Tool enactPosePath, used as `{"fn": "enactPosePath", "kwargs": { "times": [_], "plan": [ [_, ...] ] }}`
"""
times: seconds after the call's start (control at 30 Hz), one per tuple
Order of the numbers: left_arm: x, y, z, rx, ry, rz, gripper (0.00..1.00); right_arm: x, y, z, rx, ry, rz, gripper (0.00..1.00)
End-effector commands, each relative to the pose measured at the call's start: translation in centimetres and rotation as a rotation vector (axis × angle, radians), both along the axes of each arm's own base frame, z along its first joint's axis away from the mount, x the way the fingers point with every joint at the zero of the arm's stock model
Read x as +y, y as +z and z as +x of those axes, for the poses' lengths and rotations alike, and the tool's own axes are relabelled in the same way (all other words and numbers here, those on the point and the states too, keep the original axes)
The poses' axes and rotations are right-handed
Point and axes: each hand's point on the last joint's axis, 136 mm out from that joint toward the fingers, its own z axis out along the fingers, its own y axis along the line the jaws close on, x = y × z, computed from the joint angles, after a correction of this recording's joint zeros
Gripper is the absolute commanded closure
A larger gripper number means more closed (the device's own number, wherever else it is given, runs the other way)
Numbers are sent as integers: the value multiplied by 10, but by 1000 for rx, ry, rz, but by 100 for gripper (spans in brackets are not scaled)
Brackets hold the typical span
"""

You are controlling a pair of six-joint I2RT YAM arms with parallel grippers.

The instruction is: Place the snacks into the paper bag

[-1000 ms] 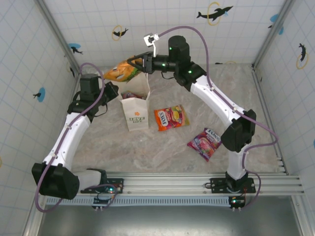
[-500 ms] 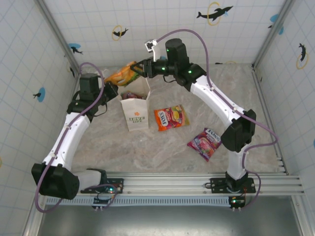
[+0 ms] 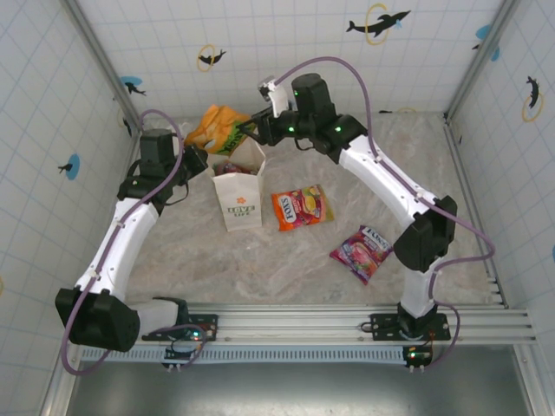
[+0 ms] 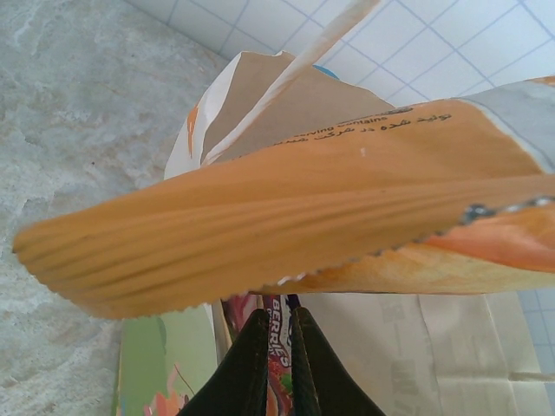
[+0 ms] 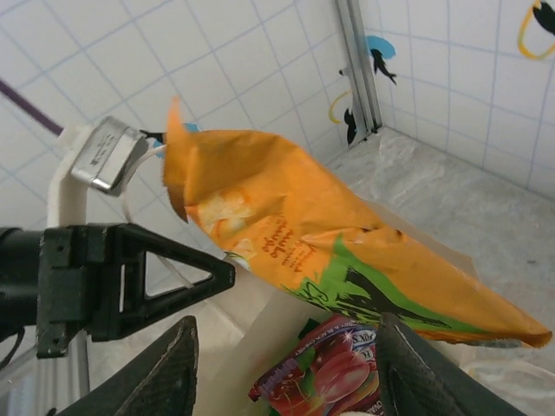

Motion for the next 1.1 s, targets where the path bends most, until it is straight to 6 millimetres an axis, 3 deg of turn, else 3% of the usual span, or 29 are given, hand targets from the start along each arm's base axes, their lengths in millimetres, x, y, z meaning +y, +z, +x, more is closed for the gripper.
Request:
{"fn": "enactPosePath", "kwargs": {
  "times": [0.0,0.17,0.4,0.63,1.07],
  "plan": [
    [-1,8,-1,-23,-19,15,87,-11,18,-5,-269,60,-69,43],
    [-1,8,-1,-24,-19,18,87,-20,22,15,-407,119,-67,41],
    [1,11,-1,-27,-17,29,87,-26,56,30,-524,197,34,38],
    [1,8,-2,-24,-16,34,87,-5,24,32,-580,315,5,37],
    [-1,4,-2,-15,-23,26,87,39,0,42,-584,352,62,27]
  ]
}}
